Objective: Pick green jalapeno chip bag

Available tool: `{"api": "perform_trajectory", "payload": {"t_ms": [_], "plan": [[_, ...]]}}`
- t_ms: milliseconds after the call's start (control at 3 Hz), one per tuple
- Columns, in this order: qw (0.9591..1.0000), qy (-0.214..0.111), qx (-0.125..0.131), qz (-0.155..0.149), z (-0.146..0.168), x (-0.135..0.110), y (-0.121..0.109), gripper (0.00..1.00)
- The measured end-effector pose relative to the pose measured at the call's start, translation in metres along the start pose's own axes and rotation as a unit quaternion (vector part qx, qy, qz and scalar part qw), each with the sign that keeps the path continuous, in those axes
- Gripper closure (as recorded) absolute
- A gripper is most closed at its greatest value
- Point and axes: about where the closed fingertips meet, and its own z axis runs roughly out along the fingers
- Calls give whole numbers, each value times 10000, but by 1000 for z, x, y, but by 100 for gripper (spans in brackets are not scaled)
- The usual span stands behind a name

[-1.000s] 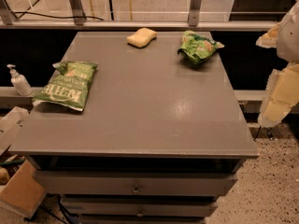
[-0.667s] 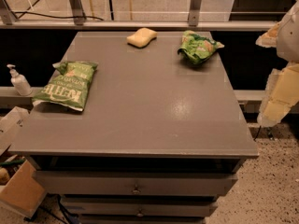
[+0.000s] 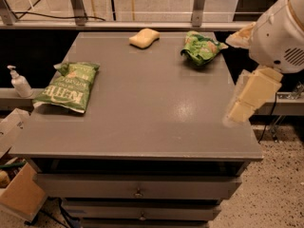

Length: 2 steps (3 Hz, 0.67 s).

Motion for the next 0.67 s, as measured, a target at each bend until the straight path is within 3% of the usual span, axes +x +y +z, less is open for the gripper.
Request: {"api": "perform_trajectory", "payload": {"t_ms": [333,667], "plan": [[9973,-707,-122,-137,18,-42,6,0],[9898,-1349,-296,-336,36,-92,19,0]]}}
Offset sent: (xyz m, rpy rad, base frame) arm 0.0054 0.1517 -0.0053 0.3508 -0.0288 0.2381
